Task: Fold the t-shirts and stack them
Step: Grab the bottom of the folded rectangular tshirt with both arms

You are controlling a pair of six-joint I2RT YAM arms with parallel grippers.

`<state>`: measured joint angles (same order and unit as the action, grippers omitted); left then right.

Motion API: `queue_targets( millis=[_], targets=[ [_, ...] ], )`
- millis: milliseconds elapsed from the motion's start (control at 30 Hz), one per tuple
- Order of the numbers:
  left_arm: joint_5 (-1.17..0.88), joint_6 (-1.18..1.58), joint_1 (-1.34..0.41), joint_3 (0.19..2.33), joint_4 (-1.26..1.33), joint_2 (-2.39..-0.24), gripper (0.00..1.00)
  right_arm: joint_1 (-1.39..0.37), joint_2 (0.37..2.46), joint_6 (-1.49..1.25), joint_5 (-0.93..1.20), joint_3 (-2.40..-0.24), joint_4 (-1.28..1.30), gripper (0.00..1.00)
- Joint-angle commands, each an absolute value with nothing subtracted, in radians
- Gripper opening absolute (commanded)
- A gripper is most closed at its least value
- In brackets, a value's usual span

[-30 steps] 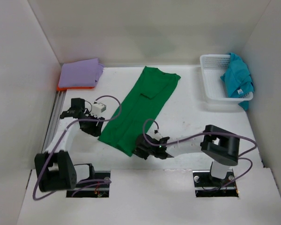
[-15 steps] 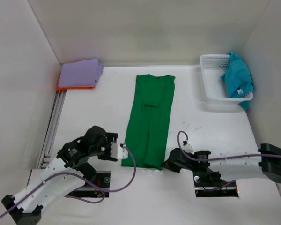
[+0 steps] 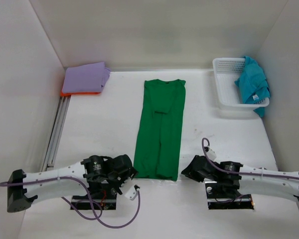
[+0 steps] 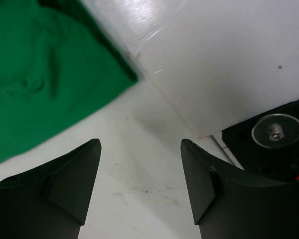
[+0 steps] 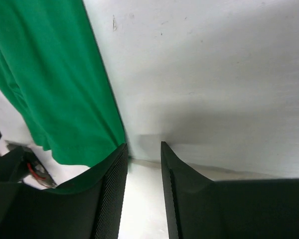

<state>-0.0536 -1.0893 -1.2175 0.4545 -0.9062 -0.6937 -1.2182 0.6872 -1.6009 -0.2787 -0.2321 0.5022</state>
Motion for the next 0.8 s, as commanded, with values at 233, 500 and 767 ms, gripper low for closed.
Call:
queue_targets(
  millis=[233, 500, 767],
  targets=[
    [-0.094, -1.154, -1.364, 0.365, -0.77, -0.782, 0.63, -1.228, 0.811, -1.5, -0.275, -0.307, 0.384, 0.43],
    [-0.152, -1.164, -1.322, 0.446, -0.729, -0.946, 0.59, -1.228, 0.893, -1.496, -0.219, -0.318, 0.336, 0.46],
    [-0.189, -1.131, -1.303, 0.502, -0.678, -1.12, 0.54, -1.228, 0.894, -1.496, -0.225, -0.33, 0.333, 0.46]
  ],
)
